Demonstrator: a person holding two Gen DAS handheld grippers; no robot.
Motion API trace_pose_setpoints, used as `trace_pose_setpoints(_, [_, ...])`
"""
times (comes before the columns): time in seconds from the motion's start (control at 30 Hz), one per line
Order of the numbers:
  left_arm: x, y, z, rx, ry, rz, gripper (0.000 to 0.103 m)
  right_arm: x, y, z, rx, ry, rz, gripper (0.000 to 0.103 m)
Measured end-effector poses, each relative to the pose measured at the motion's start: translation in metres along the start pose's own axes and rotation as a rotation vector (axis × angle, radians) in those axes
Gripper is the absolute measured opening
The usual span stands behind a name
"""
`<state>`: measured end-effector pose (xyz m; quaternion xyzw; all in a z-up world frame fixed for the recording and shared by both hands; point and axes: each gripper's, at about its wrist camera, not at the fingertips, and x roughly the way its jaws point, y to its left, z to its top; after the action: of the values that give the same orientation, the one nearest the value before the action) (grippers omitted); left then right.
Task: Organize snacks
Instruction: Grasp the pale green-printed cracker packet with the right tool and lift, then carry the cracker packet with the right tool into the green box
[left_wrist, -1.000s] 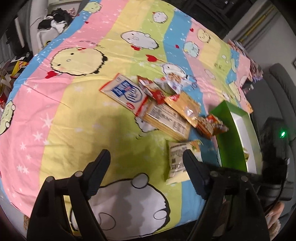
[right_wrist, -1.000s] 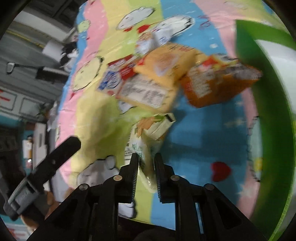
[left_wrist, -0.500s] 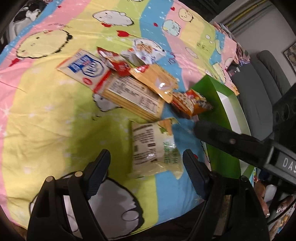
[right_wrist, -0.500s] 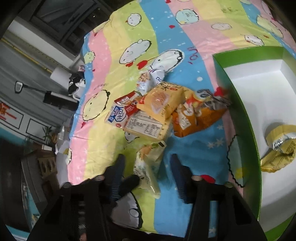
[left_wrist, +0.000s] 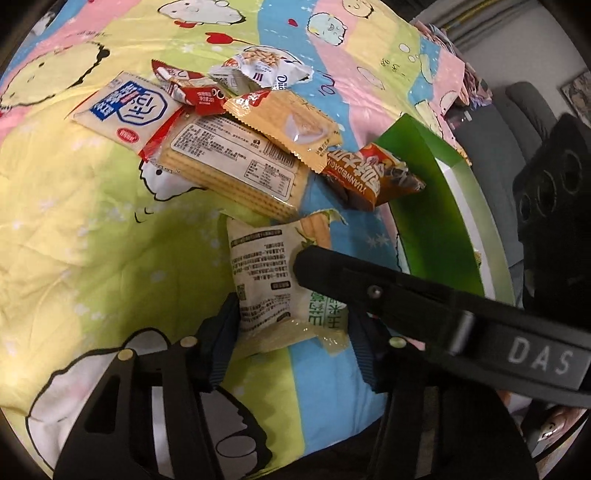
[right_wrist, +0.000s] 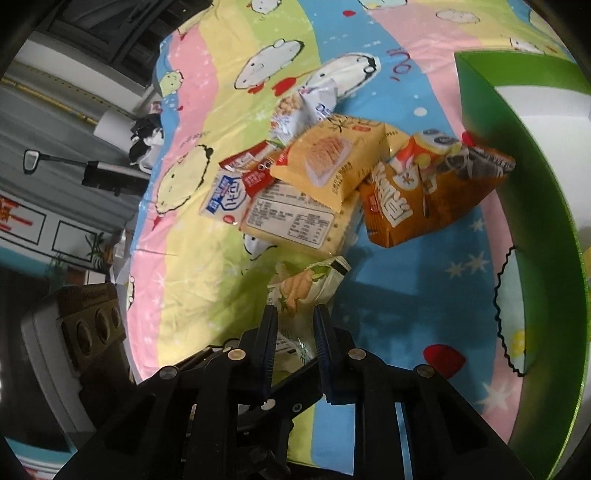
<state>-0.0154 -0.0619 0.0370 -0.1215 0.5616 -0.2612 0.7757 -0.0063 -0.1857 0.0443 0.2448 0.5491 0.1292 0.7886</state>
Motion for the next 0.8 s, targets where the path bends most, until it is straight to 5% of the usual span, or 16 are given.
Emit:
trace_pose_setpoints(0.43, [0.001, -0.005, -0.001, 0.051, -0.039, 0.055, 0.037, 0.011, -0.02, 0.003, 0.056, 0.002, 0.077, 0.022])
trace_pose_setpoints(0.8, [-0.038, -0.056, 0.004, 0.189, -0.162, 0.084, 0.034, -0.055, -0.001, -0.005, -0.015, -0.152, 0.09, 0.022])
